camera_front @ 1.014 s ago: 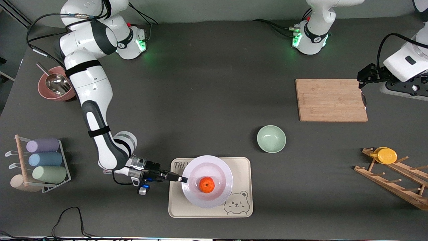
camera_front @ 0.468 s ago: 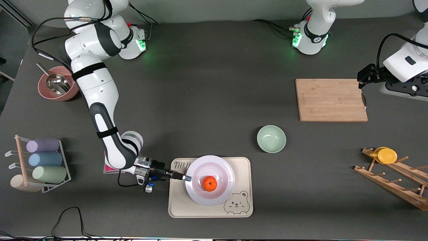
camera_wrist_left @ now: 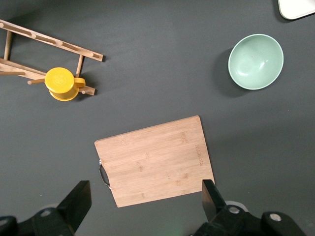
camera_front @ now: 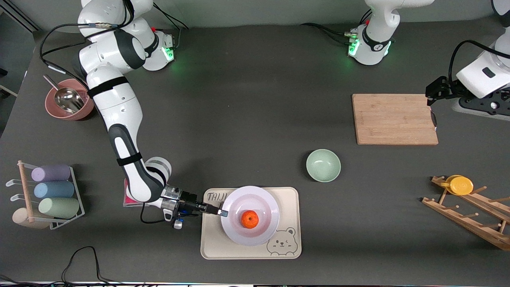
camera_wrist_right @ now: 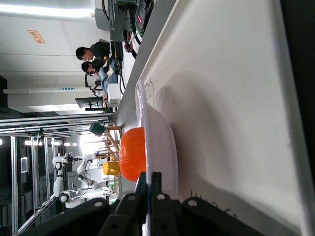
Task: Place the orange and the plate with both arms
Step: 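Lower the plate onto the tray and open the right gripper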
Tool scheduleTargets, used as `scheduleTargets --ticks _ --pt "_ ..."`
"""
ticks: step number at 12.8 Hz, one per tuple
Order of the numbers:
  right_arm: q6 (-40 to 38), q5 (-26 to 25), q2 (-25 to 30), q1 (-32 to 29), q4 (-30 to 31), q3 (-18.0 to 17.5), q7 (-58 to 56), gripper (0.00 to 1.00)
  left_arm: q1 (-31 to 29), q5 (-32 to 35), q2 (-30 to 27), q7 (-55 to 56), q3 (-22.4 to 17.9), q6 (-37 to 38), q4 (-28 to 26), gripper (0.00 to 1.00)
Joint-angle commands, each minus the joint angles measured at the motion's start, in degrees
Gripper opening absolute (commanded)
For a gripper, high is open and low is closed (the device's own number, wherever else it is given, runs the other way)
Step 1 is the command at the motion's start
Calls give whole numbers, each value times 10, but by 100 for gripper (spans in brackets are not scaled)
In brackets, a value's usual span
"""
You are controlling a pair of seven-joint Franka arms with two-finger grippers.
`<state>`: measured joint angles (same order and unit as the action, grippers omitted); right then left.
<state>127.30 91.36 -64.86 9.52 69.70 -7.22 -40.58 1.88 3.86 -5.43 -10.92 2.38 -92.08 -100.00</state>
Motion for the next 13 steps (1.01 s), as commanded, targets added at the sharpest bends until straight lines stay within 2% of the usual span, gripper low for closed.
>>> scheduleTargets --ticks 1,2,6,10,13 --pt "2 2 -16 -3 -13 -2 -14 30 7 8 4 2 -2 5 11 100" --pt "2 0 -16 -4 -12 -1 -16 34 7 9 4 2 -2 4 11 100" --pt "2 -11 -2 -10 -2 8 -10 35 6 8 5 2 -2 5 10 100" --pt "2 -97 48 -27 31 22 36 35 3 8 4 2 -3 14 8 100" --pt "1 -200 110 -42 73 23 127 37 2 8 4 4 -3 6 9 100"
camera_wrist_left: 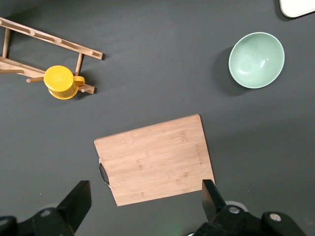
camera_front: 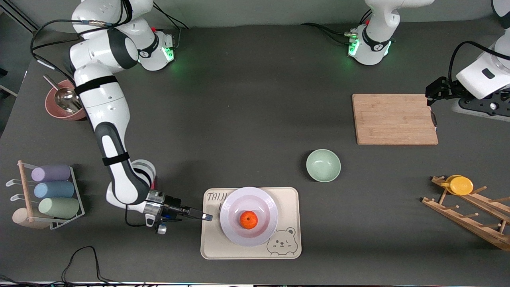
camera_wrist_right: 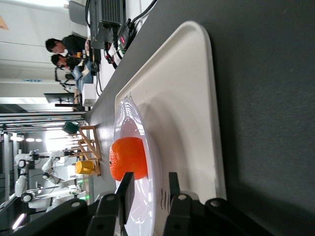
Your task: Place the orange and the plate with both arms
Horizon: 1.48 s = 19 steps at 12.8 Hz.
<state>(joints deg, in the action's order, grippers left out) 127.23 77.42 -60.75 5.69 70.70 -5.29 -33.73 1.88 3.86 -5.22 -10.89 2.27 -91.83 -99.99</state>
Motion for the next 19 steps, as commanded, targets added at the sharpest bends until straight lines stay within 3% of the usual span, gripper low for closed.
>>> scheduleTargets --ticks 1,3,5,7,10,15,19 --pt "2 -111 96 -9 81 6 88 42 3 8 2 4 -2 -1 9 100" --pt "0 -226 174 -13 147 17 107 49 0 4 14 3 -3 -14 20 100" --pt "-15 -343 265 -20 223 27 110 50 -9 -2 14 3 -6 -45 17 100" --pt "-81 -457 333 -22 241 43 158 60 -11 -4 8 3 -7 -46 16 100" --pt "-187 -601 417 -30 233 53 223 100 -19 -10 -5 27 -17 -38 0 100" --pt "-308 -755 487 -45 176 53 309 100 -20 -26 -51 30 -18 -27 -40 100" --pt "-350 -776 530 -45 167 84 328 100 -19 -29 -46 20 -17 -2 -35 100"
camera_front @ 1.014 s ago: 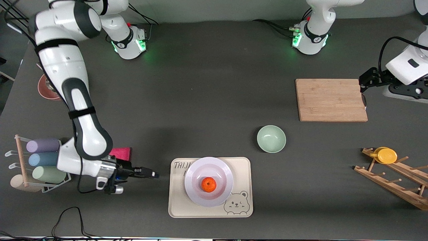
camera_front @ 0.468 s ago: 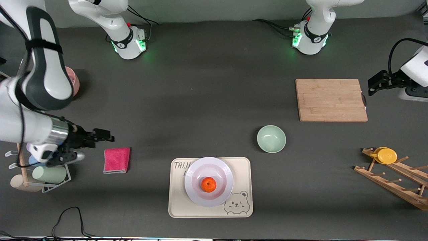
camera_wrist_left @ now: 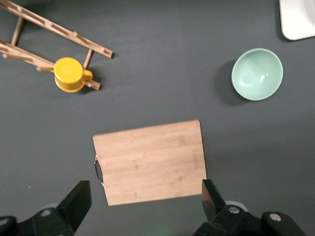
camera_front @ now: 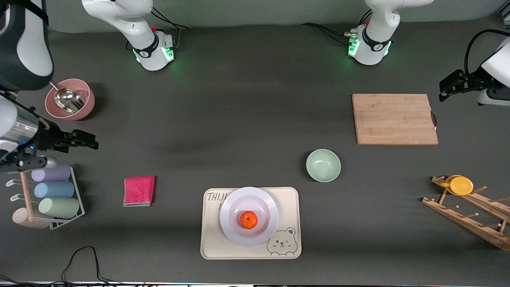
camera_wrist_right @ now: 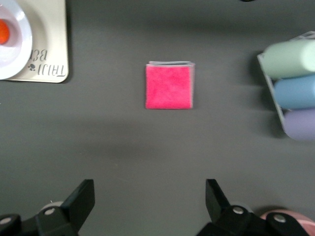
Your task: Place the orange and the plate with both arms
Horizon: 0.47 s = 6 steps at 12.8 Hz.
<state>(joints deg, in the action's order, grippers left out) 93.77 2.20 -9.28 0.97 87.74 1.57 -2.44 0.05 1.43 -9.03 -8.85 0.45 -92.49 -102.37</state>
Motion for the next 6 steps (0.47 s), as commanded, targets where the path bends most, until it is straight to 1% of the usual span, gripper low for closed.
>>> scheduleTargets --ticks 1,3,5,6 --pt "-17 -25 22 8 -4 31 16 100 -1 -6 -6 0 1 1 -11 100" --pt "-23 -24 29 9 -1 43 11 100 0 -3 20 7 2 7 19 100" --pt "-24 -24 32 9 -2 41 9 100 -21 -43 39 9 -1 -17 23 100" --pt "-24 -24 32 9 -4 41 10 100 -33 -47 40 9 0 -17 24 100"
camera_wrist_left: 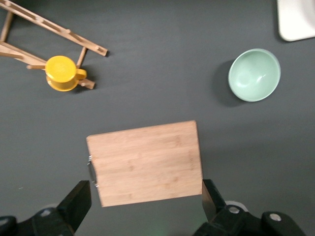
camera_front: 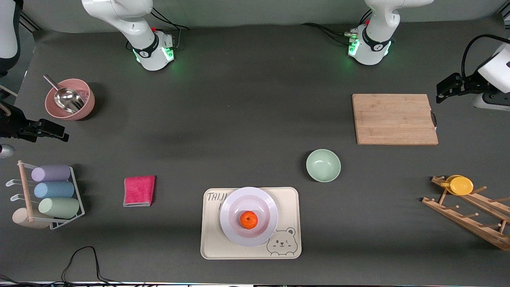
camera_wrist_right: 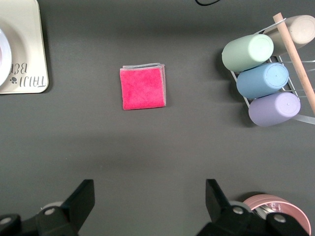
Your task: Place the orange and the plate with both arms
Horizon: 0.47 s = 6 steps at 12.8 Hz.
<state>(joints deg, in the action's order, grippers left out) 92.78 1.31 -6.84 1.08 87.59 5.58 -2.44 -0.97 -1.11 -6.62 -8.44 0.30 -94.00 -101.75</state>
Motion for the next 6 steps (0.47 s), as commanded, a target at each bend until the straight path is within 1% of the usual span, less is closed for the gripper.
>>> scheduleTargets --ticks 1,4,6 --pt "-14 -15 10 8 -1 0 10 100 -22 -18 15 4 3 -2 18 100" --pt "-15 -16 19 16 6 3 15 100 -17 0 13 3 8 -3 21 100" --pt "-14 -16 20 31 6 17 16 100 -17 16 13 3 13 -1 21 100"
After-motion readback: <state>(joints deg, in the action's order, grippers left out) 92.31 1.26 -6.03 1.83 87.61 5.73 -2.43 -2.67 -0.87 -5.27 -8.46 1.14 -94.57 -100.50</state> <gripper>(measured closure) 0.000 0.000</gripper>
